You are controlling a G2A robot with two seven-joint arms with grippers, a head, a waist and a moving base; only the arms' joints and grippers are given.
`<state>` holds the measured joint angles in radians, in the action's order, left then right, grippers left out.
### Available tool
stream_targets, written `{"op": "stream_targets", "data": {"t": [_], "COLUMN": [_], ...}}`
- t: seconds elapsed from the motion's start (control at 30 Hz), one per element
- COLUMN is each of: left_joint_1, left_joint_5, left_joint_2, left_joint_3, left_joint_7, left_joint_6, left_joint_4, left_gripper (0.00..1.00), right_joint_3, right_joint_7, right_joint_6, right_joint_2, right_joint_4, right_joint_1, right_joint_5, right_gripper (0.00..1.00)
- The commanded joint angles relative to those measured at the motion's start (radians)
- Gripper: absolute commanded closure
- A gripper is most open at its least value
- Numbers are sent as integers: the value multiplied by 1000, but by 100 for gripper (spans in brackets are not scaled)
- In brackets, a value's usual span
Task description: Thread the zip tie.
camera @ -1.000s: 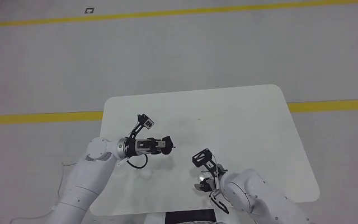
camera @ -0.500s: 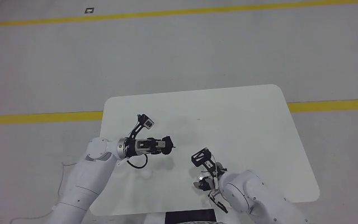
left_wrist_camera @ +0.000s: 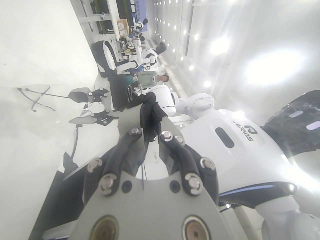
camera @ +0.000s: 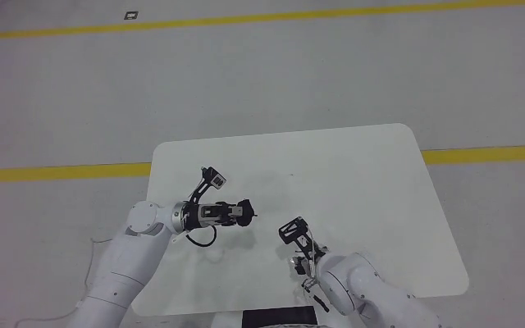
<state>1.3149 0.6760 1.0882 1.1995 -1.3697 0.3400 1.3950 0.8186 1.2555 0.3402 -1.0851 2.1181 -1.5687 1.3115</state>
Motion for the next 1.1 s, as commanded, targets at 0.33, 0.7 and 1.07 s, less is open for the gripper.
{"op": "stream_targets", "data": {"t": [0.33,0.7,1.07], "left_joint_1": [0,0,0], "left_joint_5": [0,0,0], "left_joint_2": [0,0,0], "left_joint_3": [0,0,0], "left_joint_7": [0,0,0], "left_joint_6": [0,0,0], "left_joint_4": [0,0,0], "left_gripper": [100,100,100], "right_joint_3": [-6,-24,-14], "right_joint_7": [16,16,28], "right_joint_6": [0,0,0], "right_joint_2": [-39,-76,-107], "right_joint_4": [-73,-165,-217], "right_joint_1": [16,47,56], "right_joint_5": [32,45,78], "right_gripper": [100,83,82]}}
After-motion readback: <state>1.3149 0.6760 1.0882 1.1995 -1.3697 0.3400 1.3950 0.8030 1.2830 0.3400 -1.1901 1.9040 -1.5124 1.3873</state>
